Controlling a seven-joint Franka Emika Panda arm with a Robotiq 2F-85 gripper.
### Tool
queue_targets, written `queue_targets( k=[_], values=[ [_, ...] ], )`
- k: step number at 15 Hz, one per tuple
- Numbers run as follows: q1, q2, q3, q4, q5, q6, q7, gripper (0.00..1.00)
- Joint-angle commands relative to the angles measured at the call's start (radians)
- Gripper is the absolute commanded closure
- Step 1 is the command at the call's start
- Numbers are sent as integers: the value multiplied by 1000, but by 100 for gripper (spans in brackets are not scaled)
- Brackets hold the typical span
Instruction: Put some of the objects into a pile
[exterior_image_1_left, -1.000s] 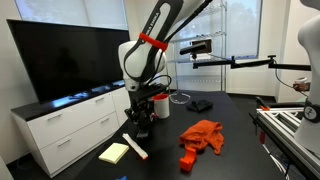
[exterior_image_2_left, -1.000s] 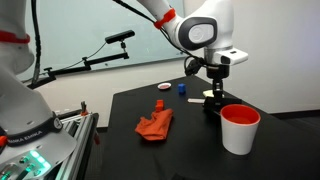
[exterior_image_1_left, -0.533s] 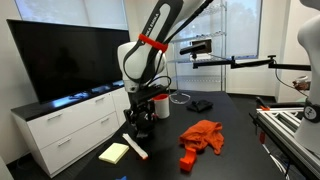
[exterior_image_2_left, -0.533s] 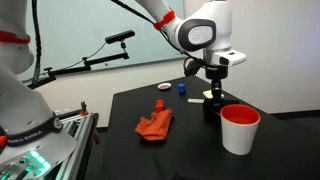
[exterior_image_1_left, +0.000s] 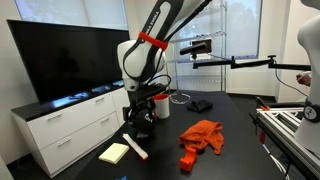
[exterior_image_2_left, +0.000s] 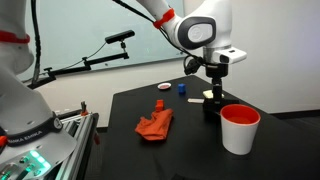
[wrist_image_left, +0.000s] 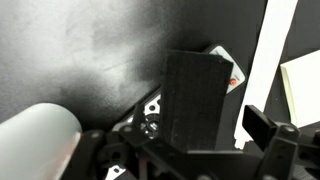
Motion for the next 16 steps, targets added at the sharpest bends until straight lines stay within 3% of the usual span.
queue_targets(
  k=[1,9,16],
  values=[
    [2,-99,-4,-79,-6,12,-28,0],
    [66,-263,35,-258,-62,21,-11,0],
    [200,-252,90,-281,-179,38,97,0]
  ],
)
